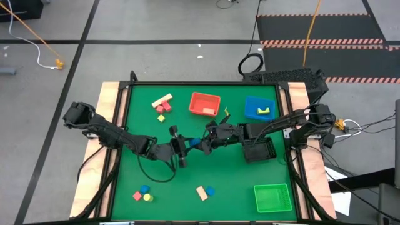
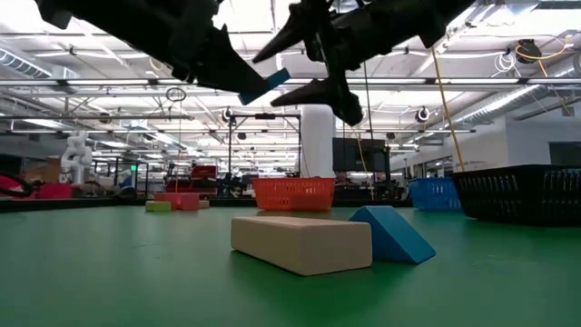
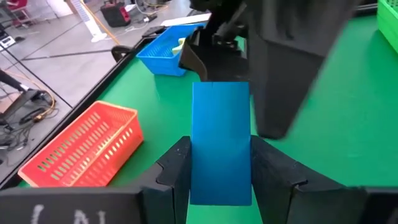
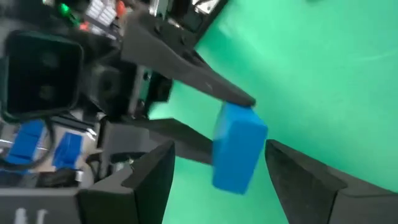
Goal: Sort & place blocks by color
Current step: Put the top blue block into the black bin
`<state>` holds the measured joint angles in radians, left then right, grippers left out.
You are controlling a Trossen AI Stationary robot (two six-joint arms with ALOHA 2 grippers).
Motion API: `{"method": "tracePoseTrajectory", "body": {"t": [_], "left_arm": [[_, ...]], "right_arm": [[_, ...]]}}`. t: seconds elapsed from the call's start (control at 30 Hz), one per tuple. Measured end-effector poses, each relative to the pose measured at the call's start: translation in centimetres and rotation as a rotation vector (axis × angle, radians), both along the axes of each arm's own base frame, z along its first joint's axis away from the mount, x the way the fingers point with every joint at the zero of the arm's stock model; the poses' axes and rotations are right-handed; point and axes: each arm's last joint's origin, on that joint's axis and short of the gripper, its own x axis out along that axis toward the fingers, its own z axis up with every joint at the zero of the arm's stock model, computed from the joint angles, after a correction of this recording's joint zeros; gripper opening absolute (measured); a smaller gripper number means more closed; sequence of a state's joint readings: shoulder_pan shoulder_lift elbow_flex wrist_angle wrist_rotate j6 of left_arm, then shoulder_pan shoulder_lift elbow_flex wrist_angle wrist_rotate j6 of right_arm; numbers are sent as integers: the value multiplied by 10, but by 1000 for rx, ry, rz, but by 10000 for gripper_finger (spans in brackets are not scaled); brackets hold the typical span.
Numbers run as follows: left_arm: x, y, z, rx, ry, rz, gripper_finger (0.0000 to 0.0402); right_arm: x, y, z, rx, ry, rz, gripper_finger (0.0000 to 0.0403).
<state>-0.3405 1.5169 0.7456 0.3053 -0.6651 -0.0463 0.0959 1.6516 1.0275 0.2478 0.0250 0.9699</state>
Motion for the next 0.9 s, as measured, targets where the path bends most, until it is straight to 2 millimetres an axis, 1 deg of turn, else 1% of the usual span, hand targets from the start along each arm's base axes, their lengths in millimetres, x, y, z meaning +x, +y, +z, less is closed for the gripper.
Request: {"method": "tracePoseTrajectory", "body": {"t": [0.07, 0.17, 0.37, 0.4, 0.47, 0.5, 0.67, 0.77, 0.83, 0.9], "left_arm": [[0, 0, 0, -1, -2, 0, 128], [0, -1, 0, -1, -1, -4, 128], [-1, -1, 0, 11, 4, 8, 128], [-1, -1, -1, 19, 7, 11, 128], [-1, -1, -1, 18, 6, 16, 128], [-1, -1, -1, 10, 2, 18, 137], [0, -3, 1, -111, -61, 46, 225], [-1, -2, 3, -171, -89, 74, 264], [-1, -2, 3, -208, -103, 90, 280], [-1, -2, 2, -240, -110, 105, 287]], "right_arm": [[0, 0, -1, -24, 3, 5, 224], [0, -2, -1, -79, -1, -12, 184], [1, -3, 0, -126, -11, -8, 60], [1, -4, 0, -128, -10, -12, 46], [0, -4, 0, -144, -7, -10, 45], [0, -4, 0, -153, -8, -12, 45], [-2, -7, -2, -212, 29, 29, 37], [-10, -15, -3, -242, 114, 32, 37], [-18, -22, -2, -264, 193, 25, 37], [-29, -27, 1, -283, 267, 16, 37]]}}
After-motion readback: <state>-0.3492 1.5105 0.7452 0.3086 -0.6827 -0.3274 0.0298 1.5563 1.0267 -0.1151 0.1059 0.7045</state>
